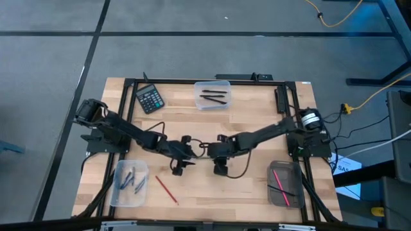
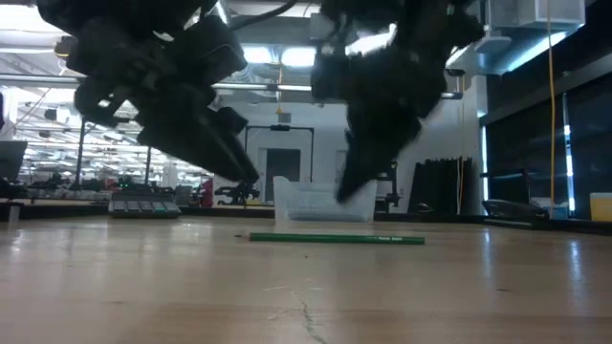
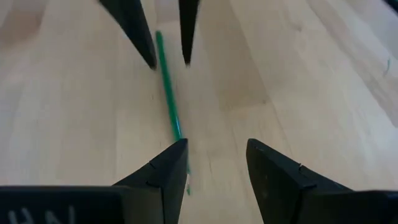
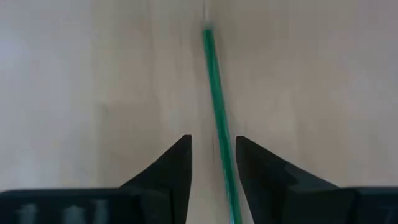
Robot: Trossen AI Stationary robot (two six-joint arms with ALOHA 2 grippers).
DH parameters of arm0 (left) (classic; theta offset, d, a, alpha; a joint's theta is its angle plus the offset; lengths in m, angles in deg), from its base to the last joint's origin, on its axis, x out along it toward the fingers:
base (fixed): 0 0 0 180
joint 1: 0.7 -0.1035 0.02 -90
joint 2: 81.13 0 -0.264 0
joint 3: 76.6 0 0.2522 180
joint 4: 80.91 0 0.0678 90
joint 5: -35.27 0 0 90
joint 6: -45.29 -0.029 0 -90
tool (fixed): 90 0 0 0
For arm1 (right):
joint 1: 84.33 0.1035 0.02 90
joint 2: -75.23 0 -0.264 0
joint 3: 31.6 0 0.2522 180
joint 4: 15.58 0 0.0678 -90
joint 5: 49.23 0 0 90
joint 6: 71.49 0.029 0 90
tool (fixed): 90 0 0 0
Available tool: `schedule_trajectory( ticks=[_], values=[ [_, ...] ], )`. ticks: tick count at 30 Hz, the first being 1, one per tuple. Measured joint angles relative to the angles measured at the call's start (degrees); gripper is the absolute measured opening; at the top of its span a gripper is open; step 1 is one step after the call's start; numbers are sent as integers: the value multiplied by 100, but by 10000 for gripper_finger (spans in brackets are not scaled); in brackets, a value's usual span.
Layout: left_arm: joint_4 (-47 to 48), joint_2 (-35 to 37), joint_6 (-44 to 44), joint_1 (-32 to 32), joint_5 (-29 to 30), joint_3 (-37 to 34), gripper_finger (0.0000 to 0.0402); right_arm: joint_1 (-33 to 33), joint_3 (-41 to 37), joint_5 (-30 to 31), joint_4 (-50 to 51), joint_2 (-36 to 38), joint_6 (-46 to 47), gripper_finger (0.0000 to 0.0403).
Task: Sort crayons/erasers/pens/pencils in bins
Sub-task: Put the green color pencil into the black bin
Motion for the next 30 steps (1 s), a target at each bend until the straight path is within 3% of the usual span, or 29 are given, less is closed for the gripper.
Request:
schedule_trajectory(
  ticks=[4,10,19,25,30],
  values=[
    [-294,-41,-116,-104,-82,4,157,-97,-12,-138,334,-258,-125,129],
    [-674,-503,-302,-273,-846,2,157,-109,19,-188,598,-389,-171,119],
    [-990,-1231,-319,-720,-420,10,157,-112,25,-183,815,-417,133,14],
    [-1073,-1375,-543,-906,-827,22,157,-103,17,-111,843,-423,285,20],
    [-1163,-1298,-594,-898,-736,10,157,-99,195,-3,1025,-439,281,9]
  ],
)
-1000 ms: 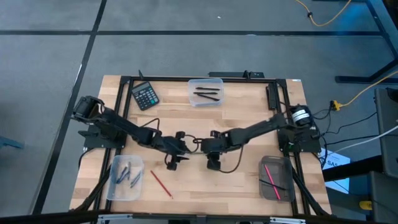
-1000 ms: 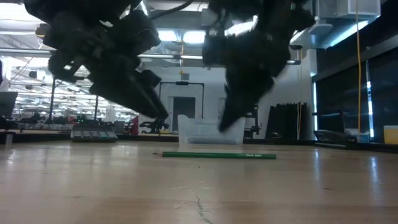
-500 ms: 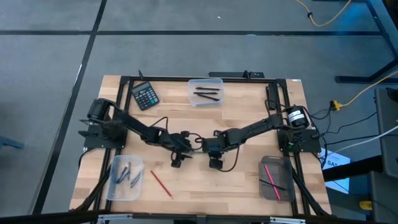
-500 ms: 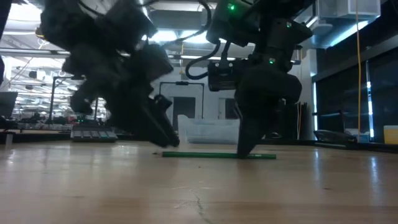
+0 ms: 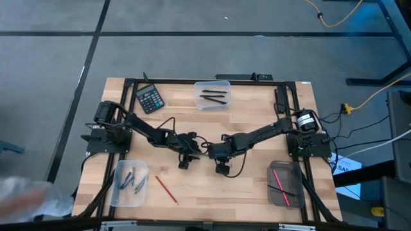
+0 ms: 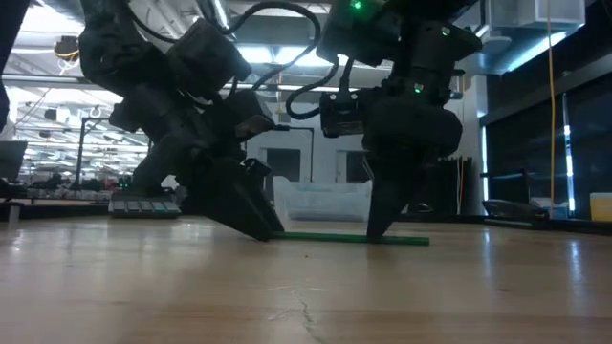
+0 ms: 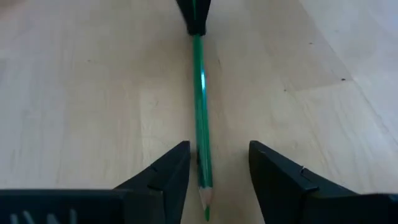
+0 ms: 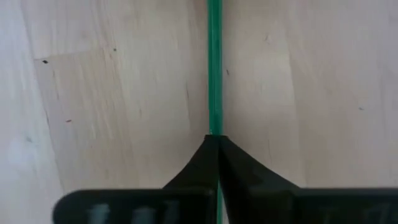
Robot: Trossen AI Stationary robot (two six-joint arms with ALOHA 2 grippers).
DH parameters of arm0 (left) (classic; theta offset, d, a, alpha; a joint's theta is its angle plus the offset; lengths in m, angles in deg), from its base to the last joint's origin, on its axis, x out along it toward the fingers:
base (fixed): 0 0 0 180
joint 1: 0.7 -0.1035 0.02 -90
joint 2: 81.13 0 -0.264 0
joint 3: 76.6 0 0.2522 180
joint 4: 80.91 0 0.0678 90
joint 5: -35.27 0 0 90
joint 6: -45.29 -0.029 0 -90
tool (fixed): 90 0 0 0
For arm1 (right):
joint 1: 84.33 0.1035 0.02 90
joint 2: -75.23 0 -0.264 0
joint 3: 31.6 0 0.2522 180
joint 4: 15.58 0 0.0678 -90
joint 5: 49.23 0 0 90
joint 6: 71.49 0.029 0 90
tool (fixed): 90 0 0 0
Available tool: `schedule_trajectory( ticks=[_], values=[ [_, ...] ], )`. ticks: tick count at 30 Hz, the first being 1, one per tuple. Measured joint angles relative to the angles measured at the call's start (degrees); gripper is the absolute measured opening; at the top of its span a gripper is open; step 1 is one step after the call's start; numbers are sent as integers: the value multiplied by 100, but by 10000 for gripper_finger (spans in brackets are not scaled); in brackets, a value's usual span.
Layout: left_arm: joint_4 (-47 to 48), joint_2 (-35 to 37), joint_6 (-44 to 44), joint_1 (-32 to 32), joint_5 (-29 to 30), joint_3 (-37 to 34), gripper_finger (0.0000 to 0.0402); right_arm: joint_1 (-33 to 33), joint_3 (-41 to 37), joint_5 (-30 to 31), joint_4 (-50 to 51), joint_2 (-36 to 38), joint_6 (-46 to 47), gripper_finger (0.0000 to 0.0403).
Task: Sort crayons/erasers/pens/pencils in bins
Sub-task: Put the green color pencil into the black bin
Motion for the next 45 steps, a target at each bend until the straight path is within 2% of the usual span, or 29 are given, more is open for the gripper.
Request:
schedule_trajectory(
  ticks=[3,7,10,14,16,18,20,23,27,31,33,38,41,45],
  values=[
    [-58,146,-23,-9,329,-22,157,39,325,72,880,0,34,7],
    [-73,441,-27,-8,821,-12,157,198,998,722,2442,147,320,3],
    [1,708,-231,-7,1085,-14,157,356,1368,965,3469,241,703,2],
    [60,1003,-435,-8,1269,-10,157,656,1661,977,4472,556,1559,2],
    [81,1130,-473,-4,1341,-10,157,853,1674,732,4942,686,2115,2],
    [80,1200,-475,-7,1384,-10,157,1052,1591,655,5026,852,2660,4],
    [82,1200,-520,-7,1384,-10,157,1186,1470,969,4910,970,2989,13],
    [-5,1200,-621,-9,1400,-10,157,1100,1215,1310,4327,958,2892,37],
    [-12,1227,-861,-67,1598,-10,157,228,751,1288,3226,960,2007,77],
    [562,1960,-1626,-9,2372,36,157,-813,458,1263,2032,960,906,117],
    [935,2487,-1647,17,2574,58,157,-1225,349,985,1441,962,462,132],
    [1356,3559,-1709,-15,2391,67,157,-1859,-28,147,288,947,115,143],
    [1438,3898,-1914,-84,2370,67,157,-1925,-251,-81,75,900,113,137],
    [1430,4016,-2063,-229,2374,67,157,-1921,-353,-403,-212,741,107,120]
  ],
)
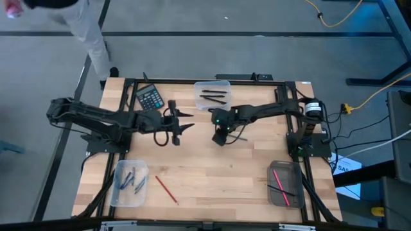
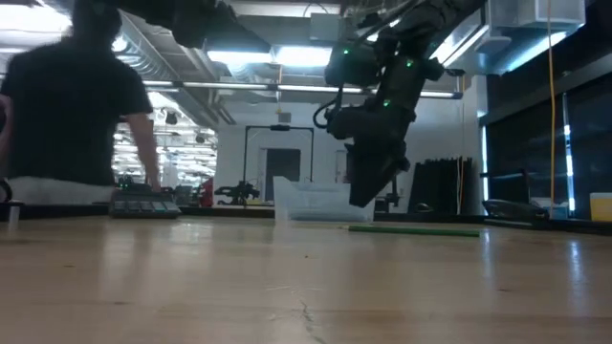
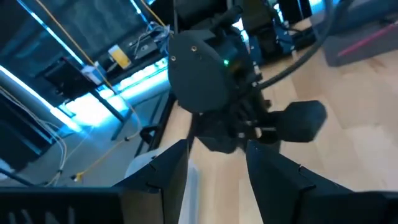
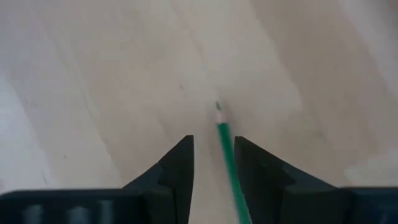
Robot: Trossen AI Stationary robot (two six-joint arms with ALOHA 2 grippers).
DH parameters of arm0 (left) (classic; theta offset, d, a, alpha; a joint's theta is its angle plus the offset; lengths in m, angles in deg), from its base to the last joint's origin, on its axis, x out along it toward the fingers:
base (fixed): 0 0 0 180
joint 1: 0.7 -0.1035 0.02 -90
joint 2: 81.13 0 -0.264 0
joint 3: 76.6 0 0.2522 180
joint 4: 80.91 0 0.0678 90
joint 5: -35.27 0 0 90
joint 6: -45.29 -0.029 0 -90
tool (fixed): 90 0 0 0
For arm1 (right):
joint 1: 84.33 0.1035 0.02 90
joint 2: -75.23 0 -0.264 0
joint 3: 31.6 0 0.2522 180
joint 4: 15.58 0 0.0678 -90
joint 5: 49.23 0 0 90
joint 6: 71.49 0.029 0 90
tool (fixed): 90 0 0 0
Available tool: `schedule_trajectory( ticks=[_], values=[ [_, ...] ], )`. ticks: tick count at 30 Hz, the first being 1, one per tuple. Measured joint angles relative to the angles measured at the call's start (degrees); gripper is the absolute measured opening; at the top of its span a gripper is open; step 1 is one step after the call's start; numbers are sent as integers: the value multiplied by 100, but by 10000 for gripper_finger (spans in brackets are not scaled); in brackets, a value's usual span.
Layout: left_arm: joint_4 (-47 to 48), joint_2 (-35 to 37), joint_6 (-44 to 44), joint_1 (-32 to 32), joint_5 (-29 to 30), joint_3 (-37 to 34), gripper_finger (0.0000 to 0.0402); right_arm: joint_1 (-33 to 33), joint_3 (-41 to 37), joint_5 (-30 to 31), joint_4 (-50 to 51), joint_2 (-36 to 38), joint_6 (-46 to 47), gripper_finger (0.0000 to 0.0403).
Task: Sort crayons/erasers/pens/pencils in bins
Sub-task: Put the green color pencil into the black bin
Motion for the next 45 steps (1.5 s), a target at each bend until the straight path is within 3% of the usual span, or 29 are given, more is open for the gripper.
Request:
schedule_trajectory(
  ticks=[14,20,25,30,34,38,45],
  values=[
    [386,-48,-69,-339,-29,0,157,71,4,56,-101,-531,-151,83],
    [119,-48,-196,-566,-569,0,157,76,39,-15,45,-718,-108,80],
    [38,-48,-302,-805,-781,0,157,74,48,-6,107,-741,106,51],
    [82,-48,-305,-1017,-856,0,157,78,607,29,1018,-742,263,34],
    [96,-48,-305,-1172,-1088,0,157,87,1428,291,2194,-685,-537,39],
    [101,-48,-307,-1309,-1267,0,157,76,1732,748,2981,-735,-1459,53],
    [101,-48,-306,-1474,-1578,0,157,78,1402,848,3191,-704,-3282,84]
  ],
)
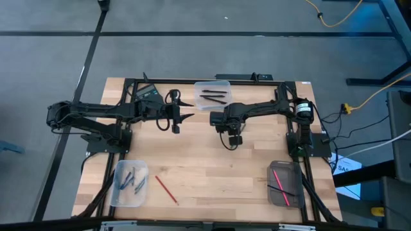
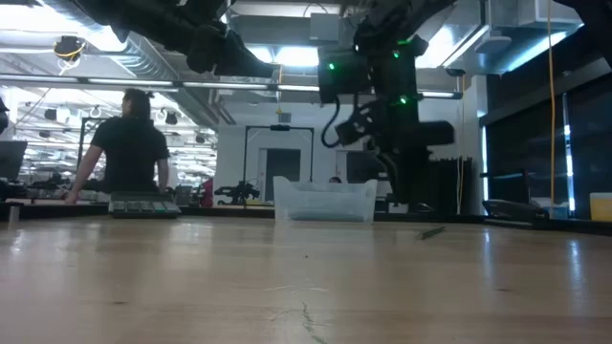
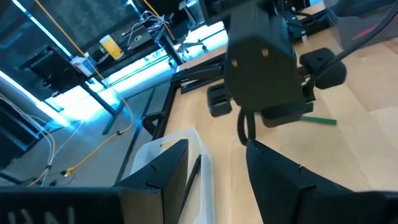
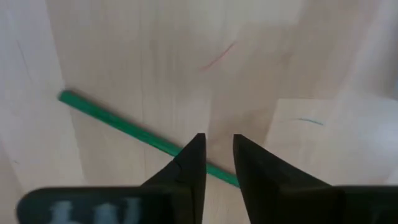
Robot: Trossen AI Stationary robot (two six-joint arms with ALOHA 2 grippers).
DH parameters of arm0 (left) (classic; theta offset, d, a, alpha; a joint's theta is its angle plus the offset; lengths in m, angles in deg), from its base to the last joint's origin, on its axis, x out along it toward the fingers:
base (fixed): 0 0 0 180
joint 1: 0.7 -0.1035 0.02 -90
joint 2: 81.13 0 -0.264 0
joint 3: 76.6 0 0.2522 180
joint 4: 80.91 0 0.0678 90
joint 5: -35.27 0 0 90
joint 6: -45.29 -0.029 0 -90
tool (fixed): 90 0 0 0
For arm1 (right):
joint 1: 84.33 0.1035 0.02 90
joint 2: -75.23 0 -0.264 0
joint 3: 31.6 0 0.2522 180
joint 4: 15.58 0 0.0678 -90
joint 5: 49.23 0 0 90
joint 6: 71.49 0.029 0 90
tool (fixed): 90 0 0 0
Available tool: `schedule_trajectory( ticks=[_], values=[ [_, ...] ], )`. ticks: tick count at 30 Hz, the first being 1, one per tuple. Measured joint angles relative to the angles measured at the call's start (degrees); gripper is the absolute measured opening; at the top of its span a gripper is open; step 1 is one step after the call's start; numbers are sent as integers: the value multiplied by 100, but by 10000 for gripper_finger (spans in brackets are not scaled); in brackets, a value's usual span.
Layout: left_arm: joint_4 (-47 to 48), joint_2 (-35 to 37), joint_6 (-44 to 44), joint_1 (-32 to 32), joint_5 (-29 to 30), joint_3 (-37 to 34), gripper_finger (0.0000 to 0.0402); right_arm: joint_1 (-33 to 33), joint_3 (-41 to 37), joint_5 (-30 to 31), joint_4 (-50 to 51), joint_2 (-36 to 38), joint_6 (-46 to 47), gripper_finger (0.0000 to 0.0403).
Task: Sort crayons/erasers/pens/pencils in bins
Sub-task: Put the green color pencil into the black bin
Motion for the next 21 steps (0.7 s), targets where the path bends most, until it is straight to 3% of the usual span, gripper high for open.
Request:
schedule_trajectory(
  ticks=[9,21],
  values=[
    [10,-48,3,-14,-70,0,157,141,-1075,-95,18,1,-105,102],
    [-173,-519,3,-14,-66,9,157,264,-1340,-123,-375,55,-412,62]
  ],
)
